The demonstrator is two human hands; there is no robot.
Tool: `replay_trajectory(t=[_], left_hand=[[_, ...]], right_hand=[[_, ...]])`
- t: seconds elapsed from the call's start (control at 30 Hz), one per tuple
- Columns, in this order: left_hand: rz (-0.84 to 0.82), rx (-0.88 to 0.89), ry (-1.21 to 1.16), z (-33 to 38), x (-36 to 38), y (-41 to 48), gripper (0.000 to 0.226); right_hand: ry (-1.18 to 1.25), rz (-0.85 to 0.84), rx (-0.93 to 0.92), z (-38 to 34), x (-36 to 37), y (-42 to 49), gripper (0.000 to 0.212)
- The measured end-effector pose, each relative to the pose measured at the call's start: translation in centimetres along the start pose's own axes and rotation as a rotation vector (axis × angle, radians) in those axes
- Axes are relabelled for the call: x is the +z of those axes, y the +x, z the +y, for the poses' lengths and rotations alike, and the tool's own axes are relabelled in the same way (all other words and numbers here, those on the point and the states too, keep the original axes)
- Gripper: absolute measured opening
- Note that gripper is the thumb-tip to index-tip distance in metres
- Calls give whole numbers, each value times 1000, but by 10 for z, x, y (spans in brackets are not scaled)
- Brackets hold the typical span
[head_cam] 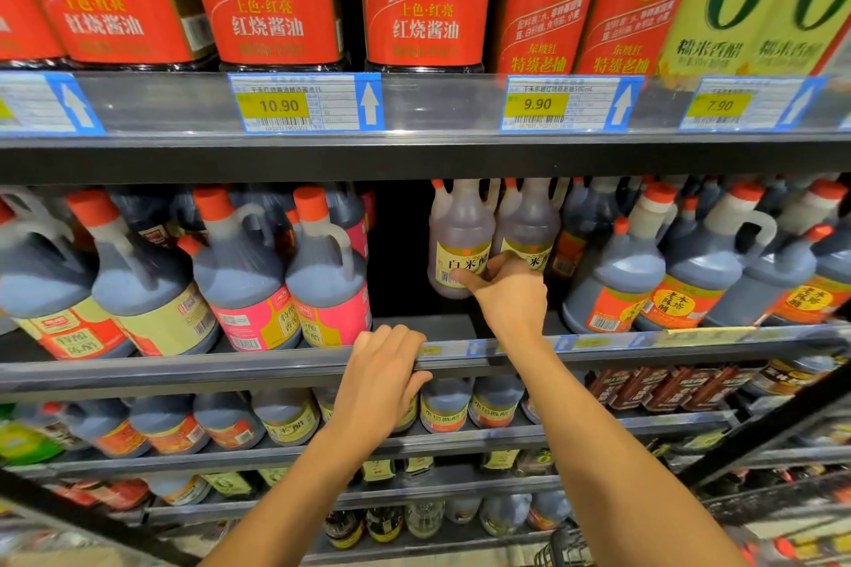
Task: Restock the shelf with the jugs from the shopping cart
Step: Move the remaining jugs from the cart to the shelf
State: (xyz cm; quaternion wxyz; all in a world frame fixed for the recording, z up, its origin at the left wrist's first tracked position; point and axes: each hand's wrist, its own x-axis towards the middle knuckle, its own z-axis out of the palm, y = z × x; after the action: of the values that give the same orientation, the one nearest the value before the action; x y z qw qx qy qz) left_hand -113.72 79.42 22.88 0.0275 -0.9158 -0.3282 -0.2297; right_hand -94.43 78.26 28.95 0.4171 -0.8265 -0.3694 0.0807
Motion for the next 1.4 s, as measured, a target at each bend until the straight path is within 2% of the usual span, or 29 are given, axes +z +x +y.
replay_trajectory(t=[0.13, 0.23, 0.37, 0.57, 0.67, 0.77, 1.03, 1.17, 1.33, 1.4], left_hand=[[-23, -15, 9, 1, -1, 0, 39], [-32, -37, 14, 3, -3, 0, 39], [-71, -107, 27, 11, -9, 2, 38], [-84, -189, -36, 30, -29, 2, 39], [-2, -166, -32, 46, -46, -10, 40], [-46, -169, -15, 68, -59, -30, 35], [-308, -167, -44, 148, -56, -111, 29], [-469, -153, -81, 206, -35, -149, 27], [-639, -33, -86, 281, -1, -178, 7], [-687, -36, -119, 305, 13, -183, 14]], right_hand=[[-111, -33, -42, 1, -4, -3, 51], [-269, -171, -123, 7, -15, -6, 32], [-482, -311, -303, 16, -33, -15, 33], [-515, -324, -549, 31, -58, -40, 34], [-502, -296, -621, 45, -79, -64, 33], [-526, -266, -646, 61, -100, -91, 32], [-644, -382, -489, 138, -157, -181, 34], [-742, -449, -323, 200, -197, -233, 33], [-752, -493, -117, 283, -248, -281, 30], [-750, -496, -57, 318, -269, -291, 31]])
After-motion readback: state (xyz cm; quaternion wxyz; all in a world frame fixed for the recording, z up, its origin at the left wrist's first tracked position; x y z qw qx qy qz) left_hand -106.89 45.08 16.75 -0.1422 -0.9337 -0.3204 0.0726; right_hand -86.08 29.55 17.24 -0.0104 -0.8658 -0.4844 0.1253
